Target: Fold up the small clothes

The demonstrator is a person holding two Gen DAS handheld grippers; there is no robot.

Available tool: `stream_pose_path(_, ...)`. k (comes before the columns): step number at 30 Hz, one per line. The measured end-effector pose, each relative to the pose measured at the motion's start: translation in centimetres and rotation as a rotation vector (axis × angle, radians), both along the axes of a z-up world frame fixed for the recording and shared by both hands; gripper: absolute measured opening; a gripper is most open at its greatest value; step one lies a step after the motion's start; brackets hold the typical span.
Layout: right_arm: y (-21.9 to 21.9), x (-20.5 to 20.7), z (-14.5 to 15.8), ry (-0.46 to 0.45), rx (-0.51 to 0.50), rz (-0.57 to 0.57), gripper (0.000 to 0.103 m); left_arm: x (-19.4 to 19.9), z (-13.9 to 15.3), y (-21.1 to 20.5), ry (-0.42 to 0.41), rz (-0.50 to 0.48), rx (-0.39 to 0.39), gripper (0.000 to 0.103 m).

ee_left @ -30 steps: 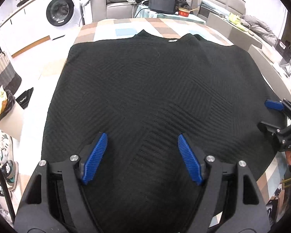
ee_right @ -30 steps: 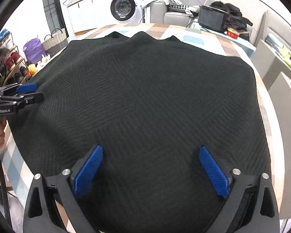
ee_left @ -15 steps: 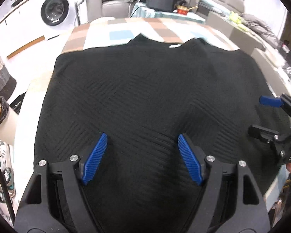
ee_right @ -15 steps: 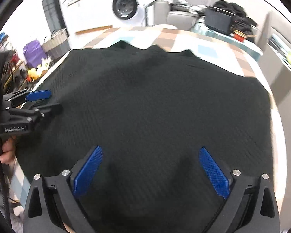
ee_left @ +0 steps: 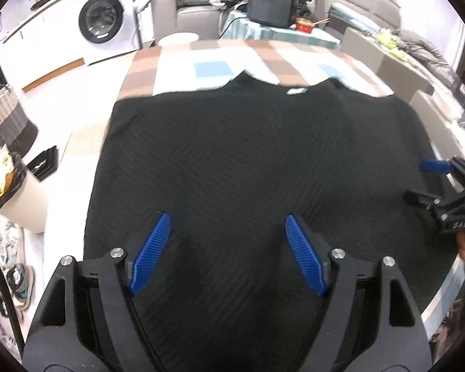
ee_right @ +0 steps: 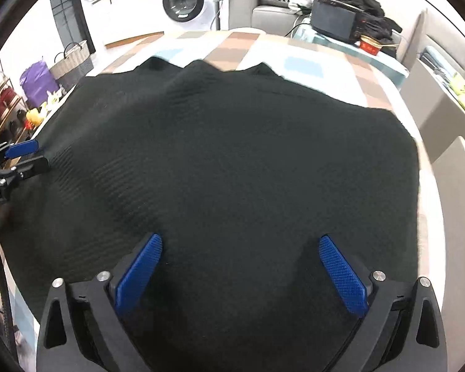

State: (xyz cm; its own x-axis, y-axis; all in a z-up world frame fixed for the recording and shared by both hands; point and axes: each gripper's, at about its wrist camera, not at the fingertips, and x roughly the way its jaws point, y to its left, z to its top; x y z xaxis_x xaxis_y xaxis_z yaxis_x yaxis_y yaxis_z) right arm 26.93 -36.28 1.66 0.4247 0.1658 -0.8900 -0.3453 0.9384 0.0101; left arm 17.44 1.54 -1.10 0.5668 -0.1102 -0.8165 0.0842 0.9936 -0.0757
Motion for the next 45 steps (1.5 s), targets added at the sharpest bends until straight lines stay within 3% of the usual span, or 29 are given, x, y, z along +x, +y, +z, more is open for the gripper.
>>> stream_pose_path(7, 2.4, 2.1, 1.6, -0.043, 0.050, 0.024, 0.102, 4.1, 0.2, -3.1, 0.019, -0.083, -0.027, 0.075)
stream_pose_path(10, 4.0, 3.7, 1.5, -0.032, 0.090, 0.019, 0.102, 5.7, -1.2, -4.0, 0.045, -0.078, 0.010, 0.075)
stream_pose_path(13, 4.9, 5.4, 0.5, -0.016, 0.077, 0.027, 0.102, 6.0, -2.0, -2.9, 0.046, -0.048, -0.012, 0.079)
stream_pose_path(16, 4.3, 5.6, -0.8, -0.023, -0.019, 0.025, 0.102, 5.8, -2.3, -1.1, 0.039, 0.012, 0.037, 0.079)
stream_pose_path(22, 1.6, 5.7, 0.2, -0.004, 0.010, -0.053, 0.102, 5.5, -0.9, 0.7, 0.020, 0.029, 0.009, 0.074)
stream_pose_path(27, 5.4, 7.3, 1.6, -0.049, 0.093, -0.009, 0.102, 6.9, -1.1, -2.3, 0.035, -0.082, -0.007, 0.074)
stream_pose_path(30, 8.1, 9.2, 0.5, -0.014, 0.127, 0.023, 0.102, 7.6, -1.9, -2.6, 0.032, -0.069, 0.020, 0.077)
stream_pose_path(34, 8.3, 10.8, -0.5, -0.069, -0.015, -0.006, 0.102, 7.1, -2.2, 0.2, 0.040, 0.021, 0.042, 0.077)
stream_pose_path(38, 5.0, 11.8, -0.3, -0.074, -0.036, -0.111, 0.102, 6.6, -1.6, 1.1, 0.039, 0.036, 0.028, 0.075)
stream_pose_path(40, 3.9, 12.1, -0.3, -0.051, -0.027, -0.168, 0.102, 6.9, -1.1, 0.0, 0.027, 0.004, 0.009, 0.075)
stream_pose_path(45, 5.5, 10.7, 0.6, -0.066, 0.063, -0.062, 0.102, 8.3, -1.3, -4.1, 0.020, -0.094, 0.039, 0.075)
